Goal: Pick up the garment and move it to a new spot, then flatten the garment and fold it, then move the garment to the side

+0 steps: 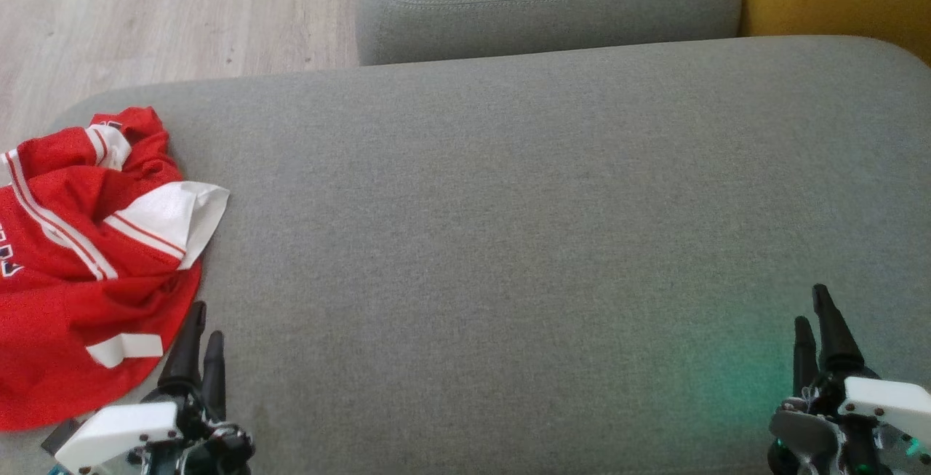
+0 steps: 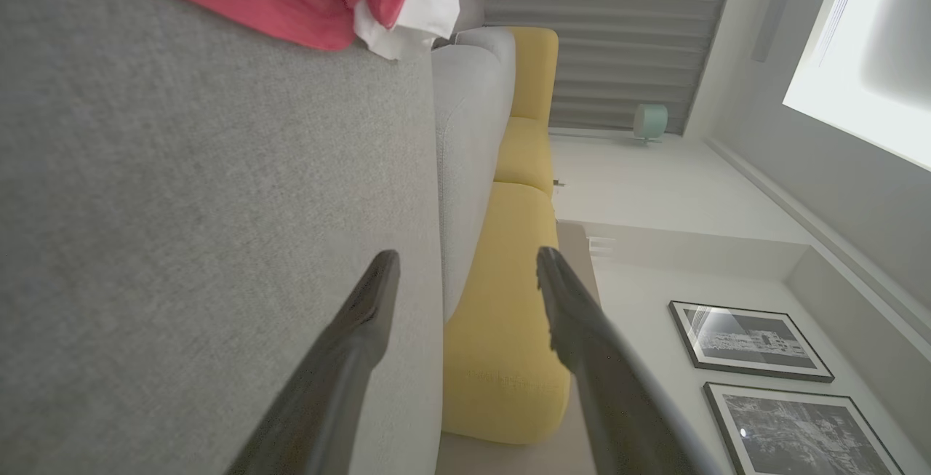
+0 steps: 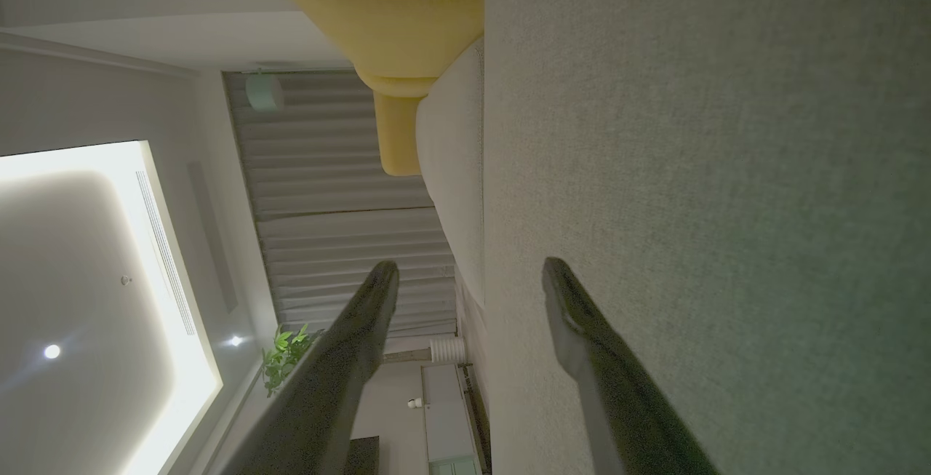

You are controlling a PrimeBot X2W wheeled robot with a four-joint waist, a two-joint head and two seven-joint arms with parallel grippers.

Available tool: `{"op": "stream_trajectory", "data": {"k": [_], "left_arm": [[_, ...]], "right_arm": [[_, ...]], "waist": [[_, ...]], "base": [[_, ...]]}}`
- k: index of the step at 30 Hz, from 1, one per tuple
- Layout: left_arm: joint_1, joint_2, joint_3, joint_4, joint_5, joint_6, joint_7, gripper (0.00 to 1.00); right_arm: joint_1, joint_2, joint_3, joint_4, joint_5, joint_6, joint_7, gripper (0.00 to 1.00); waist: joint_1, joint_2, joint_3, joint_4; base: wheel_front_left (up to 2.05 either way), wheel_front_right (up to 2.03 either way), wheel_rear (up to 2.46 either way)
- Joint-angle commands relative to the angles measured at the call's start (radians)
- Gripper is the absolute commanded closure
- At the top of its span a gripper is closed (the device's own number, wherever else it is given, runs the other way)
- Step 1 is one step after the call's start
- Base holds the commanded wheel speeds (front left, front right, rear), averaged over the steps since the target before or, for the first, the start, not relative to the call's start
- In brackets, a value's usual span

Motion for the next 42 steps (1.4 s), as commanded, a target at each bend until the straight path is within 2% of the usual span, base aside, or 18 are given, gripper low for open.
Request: {"op": "stream_trajectory", "data": {"k": [1,10,19,30,42], "left_arm": [[-0.044,0.009,-0.005,-0.035,0.007,-0.001,-0.01,0.0],[-0.037,0.01,-0.025,-0.058,0.034,0.011,-0.036,0.0],[-0.032,0.01,-0.046,-0.081,0.11,0.028,-0.062,0.0],[-0.023,0.011,-0.068,-0.104,0.289,0.059,-0.097,0.0],[-0.013,0.018,-0.086,-0.1,0.483,0.092,-0.13,0.0]], "right_arm": [[-0.035,-0.001,0.007,-0.036,-0.005,0.0,-0.008,0.0],[-0.026,-0.001,0.022,-0.055,-0.056,0.001,-0.035,0.0],[-0.021,-0.002,0.04,-0.086,-0.199,0.001,-0.062,0.0],[-0.018,-0.01,0.097,-0.125,-0.442,0.002,-0.097,0.0],[-0.013,-0.018,0.146,-0.145,-0.615,0.003,-0.13,0.0]], "waist": [[0.0,0.0,0.0,0.0],[0.0,0.0,0.0,0.0],[0.0,0.0,-0.001,0.002],[0.0,0.0,-0.002,0.004],[0.0,0.0,-0.007,0.006]], "base": [[0.0,0.0,0.0],[0.0,0.0,0.0],[0.0,0.0,0.0],[0.0,0.0,0.0],[0.0,0.0,0.0]]}}
